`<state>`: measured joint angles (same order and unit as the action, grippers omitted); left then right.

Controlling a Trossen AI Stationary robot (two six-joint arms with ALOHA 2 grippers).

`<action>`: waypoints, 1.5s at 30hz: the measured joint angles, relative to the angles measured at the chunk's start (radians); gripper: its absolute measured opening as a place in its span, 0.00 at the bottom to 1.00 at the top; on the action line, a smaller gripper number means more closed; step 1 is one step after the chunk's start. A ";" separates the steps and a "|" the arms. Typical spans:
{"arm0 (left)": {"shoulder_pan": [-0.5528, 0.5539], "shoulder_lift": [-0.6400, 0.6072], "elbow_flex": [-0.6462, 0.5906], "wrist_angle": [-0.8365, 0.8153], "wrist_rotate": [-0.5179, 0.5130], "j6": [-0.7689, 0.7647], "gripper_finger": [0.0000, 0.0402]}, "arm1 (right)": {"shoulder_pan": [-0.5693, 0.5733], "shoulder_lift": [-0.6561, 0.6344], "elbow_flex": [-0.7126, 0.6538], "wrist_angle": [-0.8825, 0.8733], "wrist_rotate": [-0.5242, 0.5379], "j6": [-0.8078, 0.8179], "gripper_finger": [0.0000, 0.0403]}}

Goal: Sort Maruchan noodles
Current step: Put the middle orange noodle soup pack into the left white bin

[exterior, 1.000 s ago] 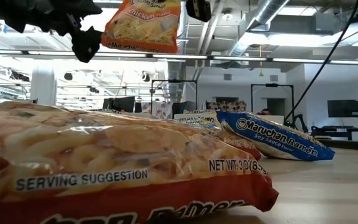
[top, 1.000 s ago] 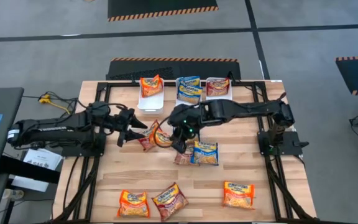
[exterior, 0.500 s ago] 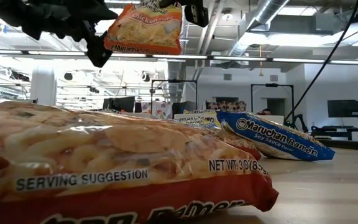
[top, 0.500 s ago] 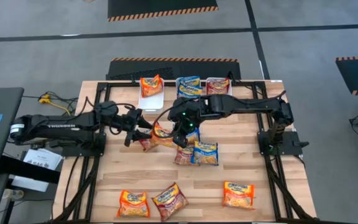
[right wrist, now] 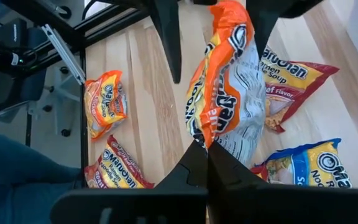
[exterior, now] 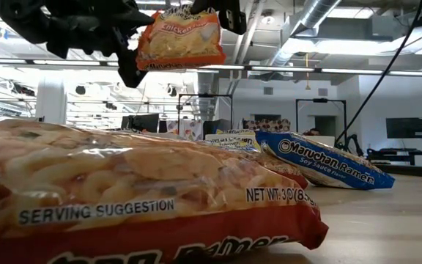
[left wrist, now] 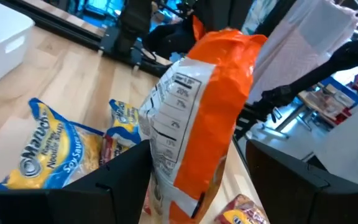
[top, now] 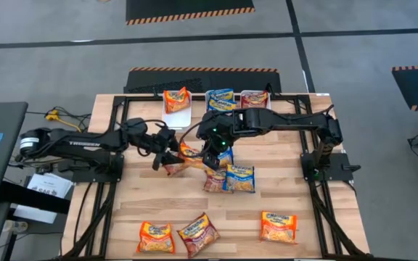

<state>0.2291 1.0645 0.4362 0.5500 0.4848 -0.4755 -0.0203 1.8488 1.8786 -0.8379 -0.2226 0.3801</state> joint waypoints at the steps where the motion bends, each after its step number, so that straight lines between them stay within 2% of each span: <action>1: 0.000 0.010 0.000 0.009 0.006 0.000 0.61 | -0.002 0.000 0.000 0.000 0.000 0.000 0.01; 9: 0.000 0.073 0.006 0.067 0.026 -0.001 0.61 | -0.003 0.000 0.000 0.001 0.000 0.000 0.01; 12: 0.000 0.089 0.020 0.092 0.027 0.000 0.57 | -0.002 0.000 0.000 0.006 0.000 0.003 0.01; 24: 0.000 0.096 0.050 0.092 0.032 0.036 0.19 | -0.015 0.000 0.000 0.009 -0.013 0.004 0.02; 32: 0.000 0.096 0.050 0.092 0.024 0.026 0.02 | -0.028 0.000 0.000 0.009 -0.015 0.004 0.22; 39: 0.049 0.093 0.051 0.093 0.023 0.010 0.01 | -0.075 -0.057 0.000 -0.002 -0.017 -0.006 0.35; 45: 0.148 0.091 0.052 0.098 0.025 0.010 0.01 | -0.139 -0.154 0.000 -0.010 -0.016 -0.050 0.40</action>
<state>0.3775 1.1553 0.4881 0.6477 0.5099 -0.4654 -0.1596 1.6946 1.8790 -0.8482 -0.2382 0.3301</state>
